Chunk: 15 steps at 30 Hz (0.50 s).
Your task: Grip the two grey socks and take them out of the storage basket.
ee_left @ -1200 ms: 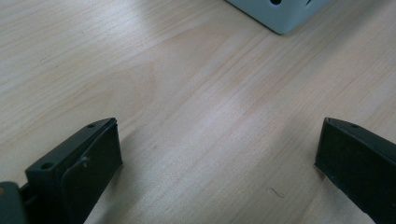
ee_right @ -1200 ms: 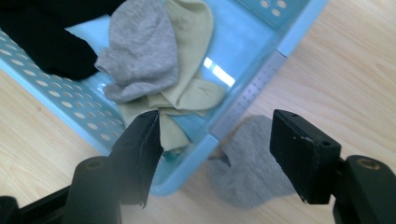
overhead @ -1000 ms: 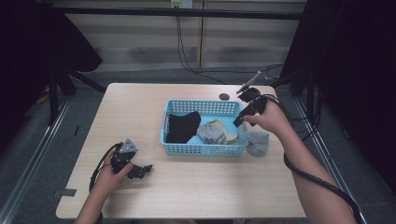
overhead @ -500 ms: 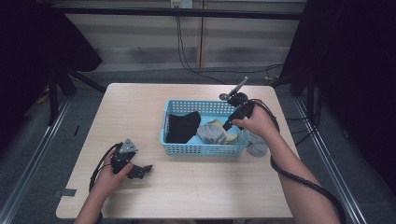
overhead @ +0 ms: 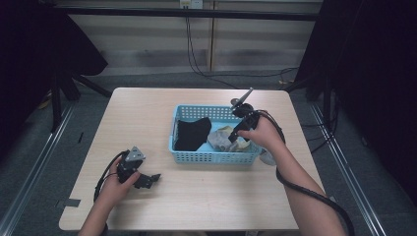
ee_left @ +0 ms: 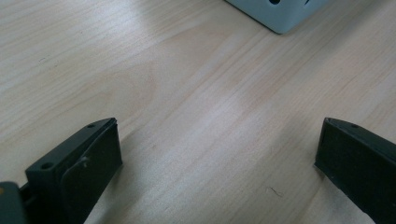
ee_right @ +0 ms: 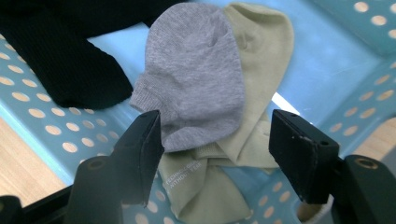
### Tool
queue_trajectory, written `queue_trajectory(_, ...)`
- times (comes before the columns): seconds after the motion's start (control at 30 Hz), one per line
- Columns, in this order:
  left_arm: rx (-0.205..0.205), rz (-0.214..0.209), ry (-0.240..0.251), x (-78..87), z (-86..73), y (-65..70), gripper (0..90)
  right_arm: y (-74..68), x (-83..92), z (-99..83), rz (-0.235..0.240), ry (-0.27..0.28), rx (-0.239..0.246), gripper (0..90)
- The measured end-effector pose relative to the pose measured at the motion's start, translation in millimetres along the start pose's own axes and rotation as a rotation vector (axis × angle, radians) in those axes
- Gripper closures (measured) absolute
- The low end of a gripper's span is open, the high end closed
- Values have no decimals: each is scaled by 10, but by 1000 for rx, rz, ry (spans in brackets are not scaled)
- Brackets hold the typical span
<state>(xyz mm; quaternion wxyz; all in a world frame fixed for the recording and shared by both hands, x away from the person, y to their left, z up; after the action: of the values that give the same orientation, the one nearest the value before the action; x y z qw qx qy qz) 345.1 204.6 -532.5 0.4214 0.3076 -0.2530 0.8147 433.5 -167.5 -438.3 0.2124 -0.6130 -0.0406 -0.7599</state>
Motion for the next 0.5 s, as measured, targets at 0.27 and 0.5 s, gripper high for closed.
queue_trajectory(0.27,-7,-2,-4,4,-2,-2,0,9,-106,-14,11,-5,-8,369)
queue_trajectory(0.5,-6,-1,-5,5,-3,-1,0,-10,-219,-24,9,-20,-9,398)
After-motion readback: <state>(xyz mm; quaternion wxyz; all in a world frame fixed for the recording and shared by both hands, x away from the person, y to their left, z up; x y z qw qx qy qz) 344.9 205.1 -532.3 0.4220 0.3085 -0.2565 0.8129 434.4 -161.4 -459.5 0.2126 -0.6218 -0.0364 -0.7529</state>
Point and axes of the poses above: each handheld gripper's, and its own axes: x roughly backward along the jaws, z roughly out of its top, y roughly to its right, the point moved 3 cm from there along -x, roughly forward along the jaws, and after that the axes turned 14 degrees about -x, right-handed, at the moved point
